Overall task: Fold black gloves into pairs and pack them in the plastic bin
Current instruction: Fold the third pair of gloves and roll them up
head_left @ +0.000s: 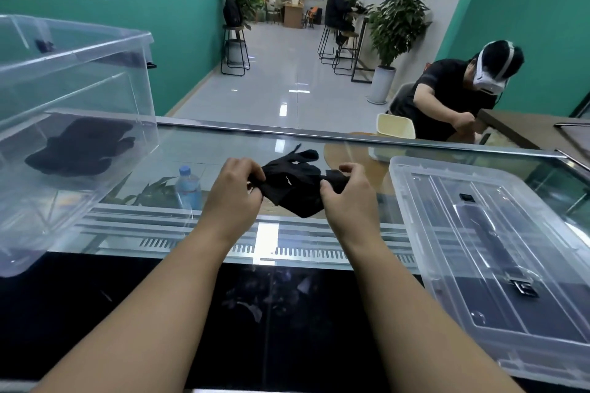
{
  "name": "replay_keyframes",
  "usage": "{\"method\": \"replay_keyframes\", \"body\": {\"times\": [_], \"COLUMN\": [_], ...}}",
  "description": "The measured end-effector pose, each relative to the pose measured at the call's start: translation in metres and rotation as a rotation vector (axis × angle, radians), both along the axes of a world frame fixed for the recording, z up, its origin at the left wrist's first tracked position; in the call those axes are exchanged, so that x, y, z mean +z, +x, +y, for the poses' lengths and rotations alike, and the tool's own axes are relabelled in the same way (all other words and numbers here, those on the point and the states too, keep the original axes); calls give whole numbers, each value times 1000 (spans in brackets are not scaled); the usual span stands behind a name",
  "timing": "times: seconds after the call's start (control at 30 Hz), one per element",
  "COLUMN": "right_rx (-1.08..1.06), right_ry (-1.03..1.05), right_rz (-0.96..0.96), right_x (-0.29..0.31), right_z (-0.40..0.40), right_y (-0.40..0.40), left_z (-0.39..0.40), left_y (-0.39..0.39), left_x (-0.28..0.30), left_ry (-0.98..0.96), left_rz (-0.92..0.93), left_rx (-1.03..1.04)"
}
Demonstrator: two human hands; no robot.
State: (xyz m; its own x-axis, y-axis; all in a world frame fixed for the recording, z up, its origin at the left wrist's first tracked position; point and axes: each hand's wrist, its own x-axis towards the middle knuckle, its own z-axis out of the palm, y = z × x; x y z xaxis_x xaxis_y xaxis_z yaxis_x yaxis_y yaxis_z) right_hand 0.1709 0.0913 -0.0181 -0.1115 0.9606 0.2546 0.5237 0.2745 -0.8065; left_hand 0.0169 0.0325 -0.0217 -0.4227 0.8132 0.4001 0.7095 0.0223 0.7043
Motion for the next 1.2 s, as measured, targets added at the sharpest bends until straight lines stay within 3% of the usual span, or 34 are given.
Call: {"method": "replay_keyframes", "body": {"times": [0.1, 0.23, 0.4, 0.5, 0.57, 0.67, 0.83, 1.0, 1.1, 1.2], "right_rx": [-85, -67, -39, -29, -18, -29, -92, -74, 80, 276], "right_ry": [-44, -91, -63, 77, 186, 328, 421, 168, 21, -53], "right_rz": [-164, -193, -234, -210, -71, 144, 304, 619, 877, 970], "right_x": [-4, -2, -2, 1, 4, 9, 6, 9, 14, 18], "right_z": [3, 3, 2, 2, 0, -1, 3, 6, 2, -8], "right_y": [1, 0, -1, 1, 3, 4, 3, 0, -1, -5], "left_z": [0, -4, -4, -3, -2, -3, -10, -14, -11, -9], "left_y": [-1, -6, -7, -6, -6, -7, 1, 1, 1, 4], "left_x": [1, 3, 1, 0, -1, 1, 10, 14, 13, 14], "left_ry": [-154, -420, -284, -124, -28, 21, -210, -258, -197, -201], "left_rz": [2, 108, 202, 283, 232, 11, 5, -128, -100, -181], "left_rx": [163, 378, 300, 178, 103, -65, -232, -288, -230, -262]}}
